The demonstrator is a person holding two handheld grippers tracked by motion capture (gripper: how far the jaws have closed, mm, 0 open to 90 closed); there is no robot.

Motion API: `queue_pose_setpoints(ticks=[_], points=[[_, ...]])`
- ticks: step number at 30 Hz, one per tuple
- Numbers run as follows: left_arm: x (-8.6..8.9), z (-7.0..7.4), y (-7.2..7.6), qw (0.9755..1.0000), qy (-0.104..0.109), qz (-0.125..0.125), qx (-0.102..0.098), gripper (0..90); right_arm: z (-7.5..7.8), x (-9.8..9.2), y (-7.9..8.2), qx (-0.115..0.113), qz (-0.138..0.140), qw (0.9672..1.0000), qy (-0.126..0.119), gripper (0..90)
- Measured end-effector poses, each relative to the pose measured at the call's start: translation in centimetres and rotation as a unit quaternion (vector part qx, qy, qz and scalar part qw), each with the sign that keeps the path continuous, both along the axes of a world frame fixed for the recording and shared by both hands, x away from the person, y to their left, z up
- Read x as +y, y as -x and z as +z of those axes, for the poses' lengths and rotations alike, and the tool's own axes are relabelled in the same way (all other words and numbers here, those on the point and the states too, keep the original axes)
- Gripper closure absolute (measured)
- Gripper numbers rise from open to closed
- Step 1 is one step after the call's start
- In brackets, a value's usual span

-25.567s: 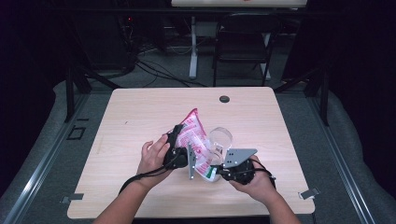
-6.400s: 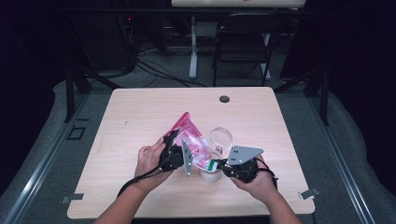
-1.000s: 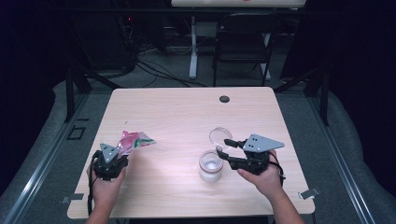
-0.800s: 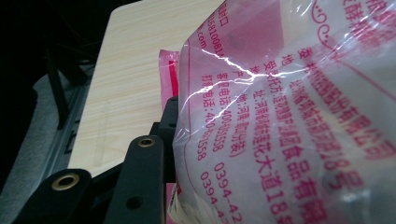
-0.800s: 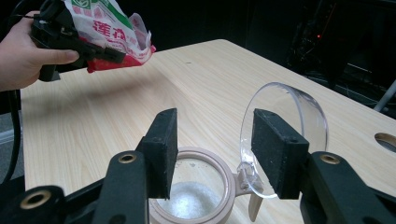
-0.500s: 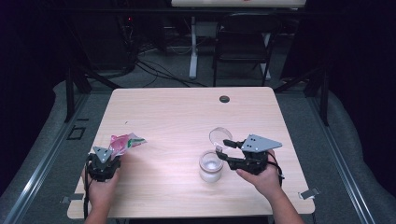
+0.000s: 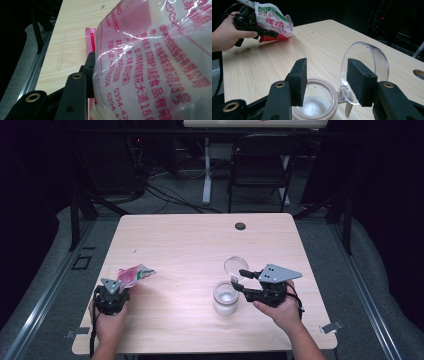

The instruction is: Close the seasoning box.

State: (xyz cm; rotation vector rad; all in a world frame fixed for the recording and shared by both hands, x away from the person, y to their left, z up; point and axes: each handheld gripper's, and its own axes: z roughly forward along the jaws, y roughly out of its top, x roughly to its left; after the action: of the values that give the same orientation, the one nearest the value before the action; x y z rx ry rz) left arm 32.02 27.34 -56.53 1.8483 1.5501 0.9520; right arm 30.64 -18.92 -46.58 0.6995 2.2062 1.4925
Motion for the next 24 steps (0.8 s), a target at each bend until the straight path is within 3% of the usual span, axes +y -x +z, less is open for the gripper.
queue_pose_setpoints(ticks=[6, 10, 16, 24], points=[[0.0, -0.6, -0.06, 0.9998, 0.008, 0.003, 0.016, 62.0, -0.05, -0.02, -0.03, 0.001, -0.001, 1.0, 0.001, 50.9], [0.23, -0.74, -0.08, 0.9997, 0.016, 0.006, 0.015, 60.3, -0.05, -0.01, -0.04, 0.0, -0.001, 1.0, 0.0, 50.9], [0.24, -0.74, 0.01, 0.9997, 0.025, 0.004, -0.004, 43.9, -0.05, -0.01, -0.04, 0.0, -0.002, 1.0, -0.001, 50.4], [-0.37, -0.2, 0.41, 0.9998, 0.008, -0.008, -0.014, 39.2, -0.06, 0.0, -0.08, 0.001, -0.003, 1.0, -0.001, 49.3]])
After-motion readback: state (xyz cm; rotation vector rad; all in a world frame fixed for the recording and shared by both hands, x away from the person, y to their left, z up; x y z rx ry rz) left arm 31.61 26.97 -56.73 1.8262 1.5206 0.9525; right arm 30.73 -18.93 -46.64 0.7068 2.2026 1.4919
